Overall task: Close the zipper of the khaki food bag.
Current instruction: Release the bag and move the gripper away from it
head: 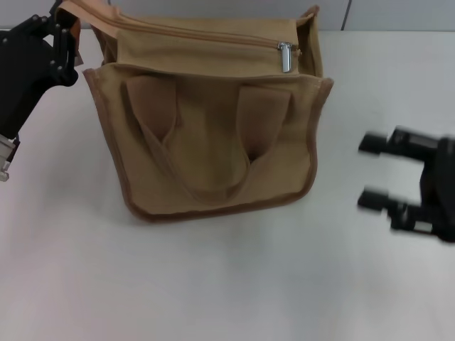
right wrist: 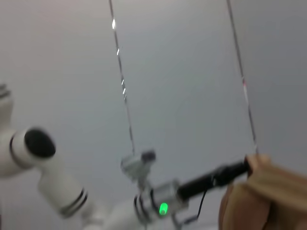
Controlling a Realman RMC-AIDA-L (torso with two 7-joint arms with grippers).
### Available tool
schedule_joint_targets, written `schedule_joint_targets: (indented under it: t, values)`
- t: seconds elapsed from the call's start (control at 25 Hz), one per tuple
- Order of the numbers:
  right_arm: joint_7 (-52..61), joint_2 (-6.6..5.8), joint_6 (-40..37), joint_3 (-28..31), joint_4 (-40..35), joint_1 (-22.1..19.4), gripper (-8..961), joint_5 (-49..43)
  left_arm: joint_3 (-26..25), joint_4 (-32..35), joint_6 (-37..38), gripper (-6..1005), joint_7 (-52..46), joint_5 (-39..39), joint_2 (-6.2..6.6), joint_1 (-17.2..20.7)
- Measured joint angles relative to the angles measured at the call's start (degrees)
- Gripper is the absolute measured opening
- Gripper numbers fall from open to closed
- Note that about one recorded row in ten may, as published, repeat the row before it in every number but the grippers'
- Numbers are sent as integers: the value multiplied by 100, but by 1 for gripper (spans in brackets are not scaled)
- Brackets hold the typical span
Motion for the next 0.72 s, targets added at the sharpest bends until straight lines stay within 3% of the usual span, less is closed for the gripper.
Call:
schedule_joint_targets:
  t: [0.32,0.56,0.72]
  values:
    - [-453,120,506,-6,57,30,753,-1326,38,40,-48,19,-213,21,10,106]
    - [-496,140,624,-1,63,55,768,-1467,353,186,39,49,-290,30,13,185]
    - [-497,142,638,14,67,78,768,-1459,500,591,-9,89,-1249,37,39,293]
